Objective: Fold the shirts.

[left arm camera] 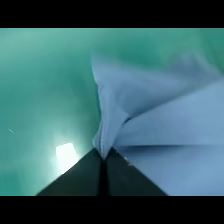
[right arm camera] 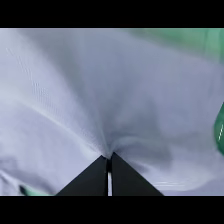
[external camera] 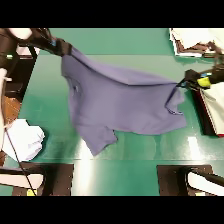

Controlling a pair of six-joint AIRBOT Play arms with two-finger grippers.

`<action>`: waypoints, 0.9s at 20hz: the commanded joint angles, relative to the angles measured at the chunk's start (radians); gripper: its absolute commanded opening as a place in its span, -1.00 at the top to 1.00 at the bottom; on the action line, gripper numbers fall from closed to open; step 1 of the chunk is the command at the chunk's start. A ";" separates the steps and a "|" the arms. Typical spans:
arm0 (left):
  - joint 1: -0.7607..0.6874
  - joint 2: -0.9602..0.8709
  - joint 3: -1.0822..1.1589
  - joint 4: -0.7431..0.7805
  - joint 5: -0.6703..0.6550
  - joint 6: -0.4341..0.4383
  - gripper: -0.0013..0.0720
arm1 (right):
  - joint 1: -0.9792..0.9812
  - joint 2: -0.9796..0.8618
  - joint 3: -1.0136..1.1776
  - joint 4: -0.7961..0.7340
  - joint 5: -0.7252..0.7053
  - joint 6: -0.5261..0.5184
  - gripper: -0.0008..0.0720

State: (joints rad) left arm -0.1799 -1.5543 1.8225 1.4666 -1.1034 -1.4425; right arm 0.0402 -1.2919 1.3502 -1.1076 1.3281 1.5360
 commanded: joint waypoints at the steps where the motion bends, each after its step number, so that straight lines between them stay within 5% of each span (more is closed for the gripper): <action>1: 0.000 -0.114 -0.009 0.019 0.014 -0.001 0.27 | 0.047 -0.183 0.085 -0.010 -0.097 0.006 0.83; 2: 0.006 -0.109 -0.007 0.024 0.014 -0.002 -0.60 | 0.042 -0.216 0.137 -0.010 -0.084 0.006 0.28; 3: 0.016 -0.105 0.002 0.022 -0.003 -0.018 -0.65 | 0.031 -0.245 0.190 -0.007 -0.054 0.006 -0.16; 9: 0.170 0.031 -0.087 -0.100 -0.267 -0.050 -0.65 | -0.045 -0.148 0.126 0.071 0.062 -0.111 -0.15; 18: 0.209 0.311 -0.887 -0.275 -0.035 -0.031 -0.65 | -0.090 0.148 -0.280 0.071 0.031 -0.125 -0.15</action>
State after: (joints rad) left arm 0.0235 -1.2911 1.1362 1.2892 -1.2167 -1.4906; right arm -0.0444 -1.2140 1.1606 -1.0405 1.3792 1.4162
